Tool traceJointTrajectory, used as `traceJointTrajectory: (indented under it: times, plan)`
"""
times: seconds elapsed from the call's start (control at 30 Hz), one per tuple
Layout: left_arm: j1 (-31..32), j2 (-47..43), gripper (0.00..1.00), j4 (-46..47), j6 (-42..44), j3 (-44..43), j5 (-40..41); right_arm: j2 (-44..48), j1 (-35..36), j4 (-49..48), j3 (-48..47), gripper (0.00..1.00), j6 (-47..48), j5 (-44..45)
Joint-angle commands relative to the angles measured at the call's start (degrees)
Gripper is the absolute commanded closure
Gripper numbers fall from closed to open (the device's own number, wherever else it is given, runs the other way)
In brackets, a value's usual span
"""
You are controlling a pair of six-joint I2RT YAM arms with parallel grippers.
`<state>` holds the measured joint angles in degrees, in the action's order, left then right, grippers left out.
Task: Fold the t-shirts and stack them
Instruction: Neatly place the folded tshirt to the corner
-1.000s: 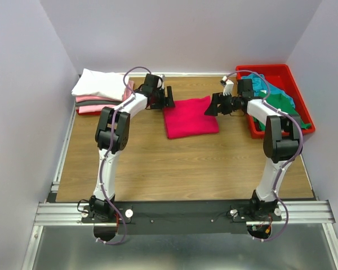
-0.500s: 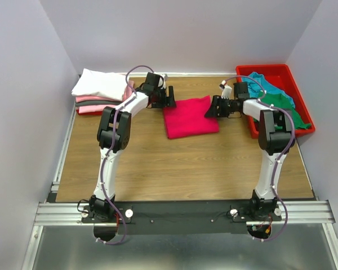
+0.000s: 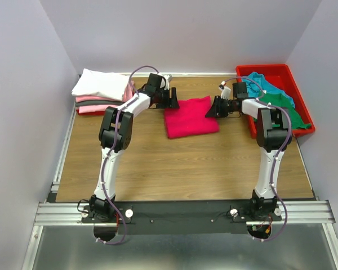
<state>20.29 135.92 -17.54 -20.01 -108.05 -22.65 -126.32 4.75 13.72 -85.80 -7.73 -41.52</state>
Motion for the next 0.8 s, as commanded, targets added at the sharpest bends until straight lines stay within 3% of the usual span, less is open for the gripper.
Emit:
traceJointTrajectory:
  times: [0.0,0.07,0.13,0.17,0.37,0.47,0.5,0.63,0.77]
  plan:
    - [2.2,5.7,0.31,-8.7,-0.1,2.2,-3.6,-3.3,0.3,5.4,0.4,0.67,0.5,2.4]
    - [2.1,5.5,0.42,-8.7,0.0,2.2,-3.0,-3.3,0.3,5.5,0.3,0.68,0.5,2.6]
    - [2.1,5.2,0.92,-8.8,0.1,2.1,-2.6,-3.4,0.3,5.7,0.2,0.69,0.6,2.8]
    - [2.0,5.1,1.00,-9.0,0.1,1.9,-2.0,-3.4,0.2,5.6,0.2,0.69,0.7,2.8]
    - [2.5,-4.1,1.00,-7.0,3.1,3.4,5.1,-1.7,0.2,6.9,-0.4,0.66,3.3,3.9]
    - [3.7,-10.2,1.00,-6.9,6.0,3.8,14.4,1.9,-0.5,8.0,-0.4,0.41,6.7,5.8]
    - [4.0,-11.6,1.00,-6.9,6.6,4.1,18.7,3.1,-0.8,8.3,-0.2,0.28,7.2,6.5]
    - [5.5,-17.2,1.00,-8.2,9.7,5.7,29.8,8.8,-2.2,8.6,1.2,0.12,11.9,9.4]
    - [5.8,-18.7,1.00,-12.8,13.8,4.7,40.0,12.5,-3.2,8.4,2.6,0.05,13.0,8.7]
